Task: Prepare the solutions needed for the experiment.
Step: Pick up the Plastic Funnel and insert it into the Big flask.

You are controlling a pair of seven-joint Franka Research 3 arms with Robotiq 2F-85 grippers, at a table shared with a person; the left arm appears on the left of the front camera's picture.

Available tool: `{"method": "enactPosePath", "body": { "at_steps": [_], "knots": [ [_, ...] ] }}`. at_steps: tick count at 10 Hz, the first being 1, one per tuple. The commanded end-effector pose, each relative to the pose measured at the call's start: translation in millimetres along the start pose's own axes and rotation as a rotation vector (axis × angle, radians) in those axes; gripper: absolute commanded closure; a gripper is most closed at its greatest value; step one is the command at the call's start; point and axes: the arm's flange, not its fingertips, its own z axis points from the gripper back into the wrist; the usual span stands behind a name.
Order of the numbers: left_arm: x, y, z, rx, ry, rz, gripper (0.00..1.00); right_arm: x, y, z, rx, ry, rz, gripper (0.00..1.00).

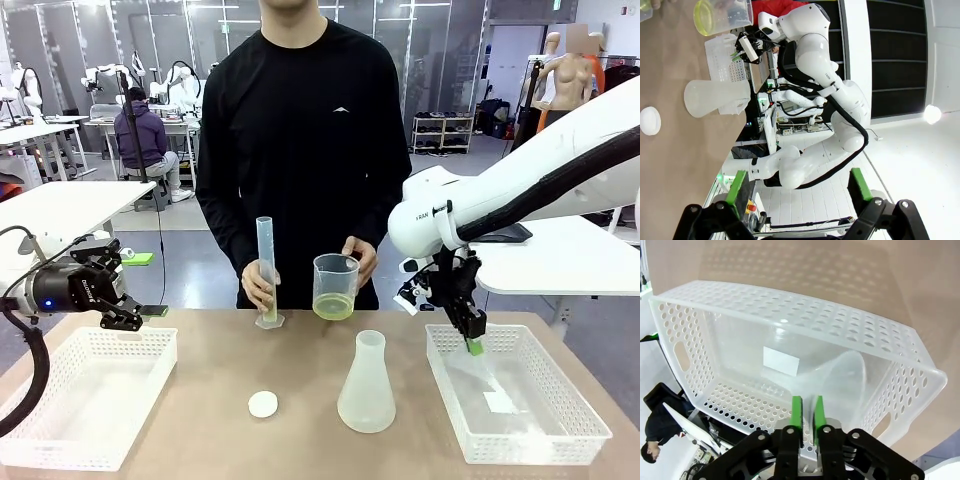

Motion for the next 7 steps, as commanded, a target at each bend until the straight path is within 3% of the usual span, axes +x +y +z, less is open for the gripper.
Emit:
{"method": "enactPosePath", "body": {
  "at_steps": [1,4,7],
  "knots": [
    [-0.9,-0.3,-0.1,-0.003,0.001,-0.009,0.0,-1.7,-6.5,3.0,0.004,0.018,0.017,1.0],
    [-0.9,-0.3,-0.1,-0.003,0.001,-0.009,0.0,-4.1,7.9,10.2,-0.003,0.001,-0.107,1.0],
    [-0.9,-0.3,-0.1,-0.003,0.001,-0.009,0.0,-8.8,63.1,51.0,-0.14,-0.034,-0.259,1.0]
  ]
}}
